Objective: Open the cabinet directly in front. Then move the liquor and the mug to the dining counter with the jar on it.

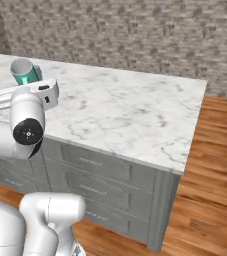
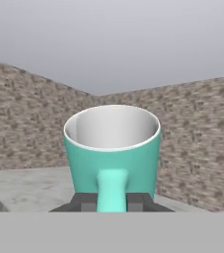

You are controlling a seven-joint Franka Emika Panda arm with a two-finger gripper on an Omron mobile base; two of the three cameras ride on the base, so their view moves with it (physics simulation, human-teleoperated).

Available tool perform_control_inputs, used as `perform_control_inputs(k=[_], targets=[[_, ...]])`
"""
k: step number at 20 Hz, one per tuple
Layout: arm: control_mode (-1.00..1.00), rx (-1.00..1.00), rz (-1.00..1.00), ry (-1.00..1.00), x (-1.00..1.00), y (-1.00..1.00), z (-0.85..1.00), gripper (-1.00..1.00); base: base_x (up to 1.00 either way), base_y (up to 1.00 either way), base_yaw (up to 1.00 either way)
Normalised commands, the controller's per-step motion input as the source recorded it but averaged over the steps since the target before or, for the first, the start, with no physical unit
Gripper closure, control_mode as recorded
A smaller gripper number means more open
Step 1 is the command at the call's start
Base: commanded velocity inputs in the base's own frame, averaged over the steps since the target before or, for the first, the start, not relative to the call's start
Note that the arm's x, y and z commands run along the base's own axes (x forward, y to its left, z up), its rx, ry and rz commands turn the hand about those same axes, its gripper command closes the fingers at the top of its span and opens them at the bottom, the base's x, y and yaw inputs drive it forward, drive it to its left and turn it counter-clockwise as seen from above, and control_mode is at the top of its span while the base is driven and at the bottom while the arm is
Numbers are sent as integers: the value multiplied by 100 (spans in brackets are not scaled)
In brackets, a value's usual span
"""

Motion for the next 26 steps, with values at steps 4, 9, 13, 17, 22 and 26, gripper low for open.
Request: perform_control_inputs(k=[4,9,13,17,22,26], targets=[[100,0,0,0,0,0,0,100,-15,100,-6],[100,0,0,0,0,0,0,100,-2,100,-16],[100,0,0,0,0,0,0,100,4,53,-20],[100,0,0,0,0,0,0,100,23,10,-18],[100,0,0,0,0,0,0,100,26,21,-37],[100,0,0,0,0,0,0,100,4,73,-51]])
